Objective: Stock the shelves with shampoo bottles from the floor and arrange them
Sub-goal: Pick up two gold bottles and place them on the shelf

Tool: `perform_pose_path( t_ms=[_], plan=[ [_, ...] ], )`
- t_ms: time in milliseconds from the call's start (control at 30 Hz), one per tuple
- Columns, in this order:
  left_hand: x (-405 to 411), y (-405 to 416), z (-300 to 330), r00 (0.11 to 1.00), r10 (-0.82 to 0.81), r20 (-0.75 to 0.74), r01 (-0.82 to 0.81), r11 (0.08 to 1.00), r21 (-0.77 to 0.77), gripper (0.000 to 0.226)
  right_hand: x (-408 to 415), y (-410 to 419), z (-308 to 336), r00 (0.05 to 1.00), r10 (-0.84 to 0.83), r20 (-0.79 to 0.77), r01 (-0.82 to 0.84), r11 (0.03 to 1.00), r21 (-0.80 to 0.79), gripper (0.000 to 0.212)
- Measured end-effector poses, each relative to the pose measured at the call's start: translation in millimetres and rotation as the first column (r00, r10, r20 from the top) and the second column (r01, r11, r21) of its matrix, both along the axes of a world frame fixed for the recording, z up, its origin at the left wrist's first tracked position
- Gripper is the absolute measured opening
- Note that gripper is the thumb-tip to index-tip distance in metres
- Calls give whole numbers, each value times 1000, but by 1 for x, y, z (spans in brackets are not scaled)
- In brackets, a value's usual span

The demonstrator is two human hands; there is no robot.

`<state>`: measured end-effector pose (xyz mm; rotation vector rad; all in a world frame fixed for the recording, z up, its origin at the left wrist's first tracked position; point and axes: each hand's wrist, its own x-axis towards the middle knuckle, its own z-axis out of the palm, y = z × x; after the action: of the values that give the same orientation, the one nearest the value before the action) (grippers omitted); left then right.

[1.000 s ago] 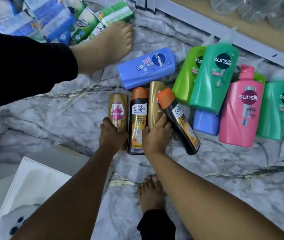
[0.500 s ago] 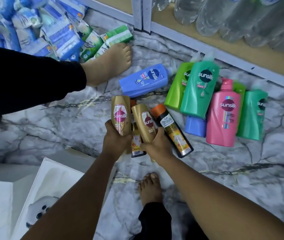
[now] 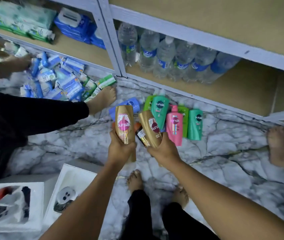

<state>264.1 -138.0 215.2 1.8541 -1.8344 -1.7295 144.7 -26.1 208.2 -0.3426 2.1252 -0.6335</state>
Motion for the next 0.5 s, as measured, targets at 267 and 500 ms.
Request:
perform_pose_path(
  t_ms=[267, 500],
  plan=[
    [-50, 51, 126, 993, -34, -115, 33, 999, -17, 69, -35, 61, 132, 994, -104, -32, 103, 994, -31, 57],
    [-84, 101, 242, 984, -87, -158, 79, 995, -54, 63, -63, 118, 242, 978, -192, -87, 183, 978, -102, 49]
  ],
)
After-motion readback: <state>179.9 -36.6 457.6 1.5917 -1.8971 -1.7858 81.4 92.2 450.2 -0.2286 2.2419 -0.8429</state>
